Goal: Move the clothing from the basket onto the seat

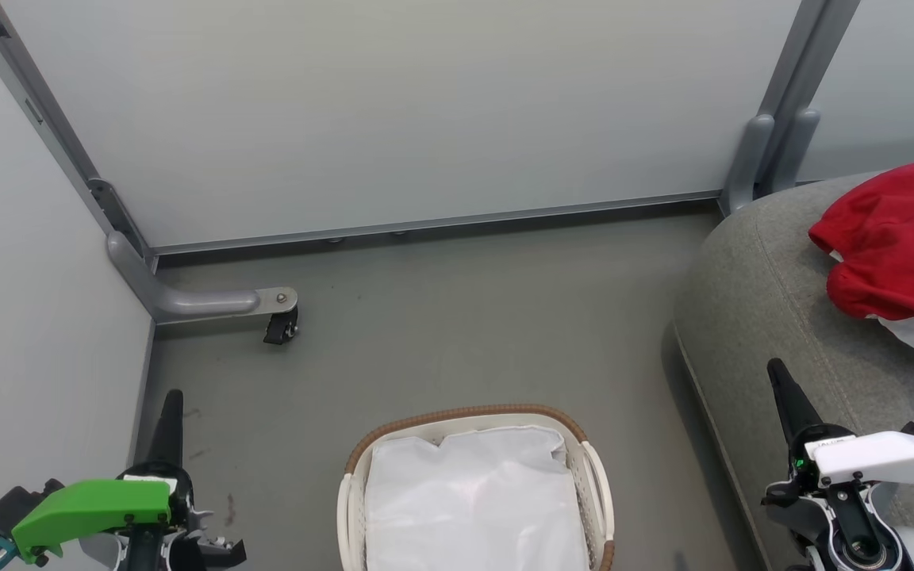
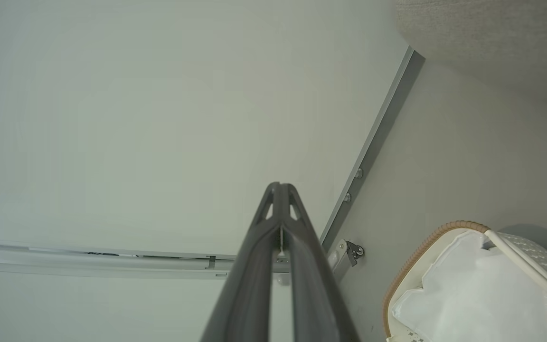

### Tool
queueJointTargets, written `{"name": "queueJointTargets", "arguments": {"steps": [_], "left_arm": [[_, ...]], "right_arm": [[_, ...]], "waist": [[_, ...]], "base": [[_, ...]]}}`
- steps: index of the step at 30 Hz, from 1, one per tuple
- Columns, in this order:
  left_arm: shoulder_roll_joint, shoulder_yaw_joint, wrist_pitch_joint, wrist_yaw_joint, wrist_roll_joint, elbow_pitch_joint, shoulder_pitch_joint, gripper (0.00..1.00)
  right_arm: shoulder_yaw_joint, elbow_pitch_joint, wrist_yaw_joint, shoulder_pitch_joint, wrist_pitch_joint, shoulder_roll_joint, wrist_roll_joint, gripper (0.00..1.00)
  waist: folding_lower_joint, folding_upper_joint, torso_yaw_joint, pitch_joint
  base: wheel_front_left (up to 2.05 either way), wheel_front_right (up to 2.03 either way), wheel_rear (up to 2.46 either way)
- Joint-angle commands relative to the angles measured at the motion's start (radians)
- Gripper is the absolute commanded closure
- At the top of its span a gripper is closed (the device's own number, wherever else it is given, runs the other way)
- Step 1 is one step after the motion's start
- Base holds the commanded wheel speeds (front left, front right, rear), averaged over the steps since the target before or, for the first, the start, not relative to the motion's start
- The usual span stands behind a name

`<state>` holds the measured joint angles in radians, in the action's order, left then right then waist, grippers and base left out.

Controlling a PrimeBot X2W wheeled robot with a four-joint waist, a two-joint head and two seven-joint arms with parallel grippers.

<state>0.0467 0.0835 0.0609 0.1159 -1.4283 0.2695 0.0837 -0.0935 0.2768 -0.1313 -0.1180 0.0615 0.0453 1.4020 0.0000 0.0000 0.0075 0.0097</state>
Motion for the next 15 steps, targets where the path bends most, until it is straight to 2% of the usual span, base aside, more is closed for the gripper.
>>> {"name": "queueJointTargets", "arguments": {"steps": [1,15], "left_arm": [[0.005,0.005,0.007,0.008,-0.019,-0.007,0.023,1.0],[0.006,0.021,0.034,0.013,-0.111,-0.019,0.028,1.0]], "right_arm": [[-0.006,-0.011,0.001,0.006,0.007,0.006,0.023,1.0],[-0.015,-0.025,0.001,0.01,0.034,0.007,0.127,1.0]], "waist": [[0.0,0.0,0.0,0.0],[0.0,0.0,-0.004,-0.004]], "base": [[0.0,0.0,0.0],[0.0,0.0,0.0]]}}
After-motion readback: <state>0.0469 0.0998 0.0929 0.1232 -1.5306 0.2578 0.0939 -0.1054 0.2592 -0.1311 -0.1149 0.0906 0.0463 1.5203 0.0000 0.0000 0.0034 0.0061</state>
